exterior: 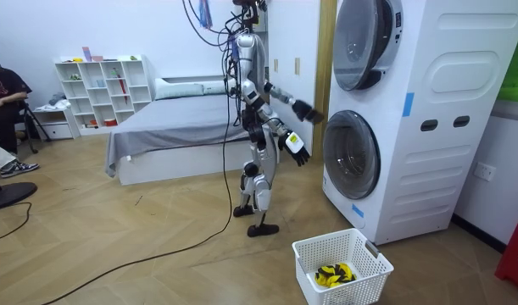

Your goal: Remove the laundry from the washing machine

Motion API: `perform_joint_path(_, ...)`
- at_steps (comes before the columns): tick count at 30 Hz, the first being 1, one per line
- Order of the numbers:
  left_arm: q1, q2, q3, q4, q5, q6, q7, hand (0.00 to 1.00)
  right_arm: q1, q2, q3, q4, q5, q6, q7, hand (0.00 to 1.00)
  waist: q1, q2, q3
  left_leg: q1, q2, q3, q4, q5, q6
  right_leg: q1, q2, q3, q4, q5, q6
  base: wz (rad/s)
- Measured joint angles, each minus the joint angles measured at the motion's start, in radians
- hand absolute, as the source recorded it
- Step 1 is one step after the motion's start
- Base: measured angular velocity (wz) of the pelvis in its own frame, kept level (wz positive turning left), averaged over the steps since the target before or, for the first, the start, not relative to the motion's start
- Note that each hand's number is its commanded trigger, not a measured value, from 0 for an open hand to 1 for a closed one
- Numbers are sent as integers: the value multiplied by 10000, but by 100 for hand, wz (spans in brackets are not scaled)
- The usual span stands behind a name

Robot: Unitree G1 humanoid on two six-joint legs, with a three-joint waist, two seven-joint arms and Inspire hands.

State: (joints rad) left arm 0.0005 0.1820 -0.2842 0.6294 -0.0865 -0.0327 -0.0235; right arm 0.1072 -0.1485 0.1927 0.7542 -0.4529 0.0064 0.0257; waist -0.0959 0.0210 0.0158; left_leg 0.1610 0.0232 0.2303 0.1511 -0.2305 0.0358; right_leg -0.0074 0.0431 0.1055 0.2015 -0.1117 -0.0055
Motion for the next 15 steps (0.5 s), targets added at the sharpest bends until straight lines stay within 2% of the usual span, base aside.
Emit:
perform_joint_path(1,349,-11,66,671,72,-35,107,0,-5,0,-5,224,129,-75,-13,0,140,-104,-33,5,23,-38,1,-32,-55,0,21,-32,8,-13,-21,0)
perform_joint_path(4,1164,-9,345,1629,165,-32,376,0,120,-11,-22,560,648,-119,-26,0,456,-295,-92,-6,45,-192,-1,-63,-105,47,-11,-294,-108,-17,-29,19)
perform_joint_path(5,1223,-22,380,1884,160,-42,444,0,126,-9,-26,673,759,-132,-23,0,492,-315,-105,2,38,-245,-2,-63,-106,128,-33,-361,-193,-14,-24,36)
perform_joint_path(6,1310,-30,467,2389,163,-99,555,0,127,-7,-29,834,1006,-162,-10,0,562,-323,-106,42,22,-434,-8,-64,-106,256,-70,-500,-233,-15,-23,36)
perform_joint_path(8,1421,-43,756,3065,209,-175,719,0,115,69,-163,1092,1294,-354,-5,0,706,-306,-112,116,24,-536,-46,-69,-110,438,-76,-589,-338,-13,-17,25)
perform_joint_path(10,1752,-84,1300,3377,178,-304,1012,0,78,95,-205,1511,1804,-642,-20,0,857,-201,-58,229,50,-568,-184,-75,-118,583,-56,-690,-388,-13,-20,12)
perform_joint_path(12,2034,-114,1748,3485,183,-418,1096,0,93,98,-218,1828,2092,-700,-19,0,1001,-171,-101,223,62,-699,-228,-109,-139,640,-53,-813,-434,-19,-30,10)
perform_joint_path(15,2329,-139,2478,3839,327,-438,1343,0,304,151,-566,2066,2690,-700,-6,0,1026,-162,-101,197,54,-987,-212,-112,-143,773,-65,-985,-526,-43,-50,23)
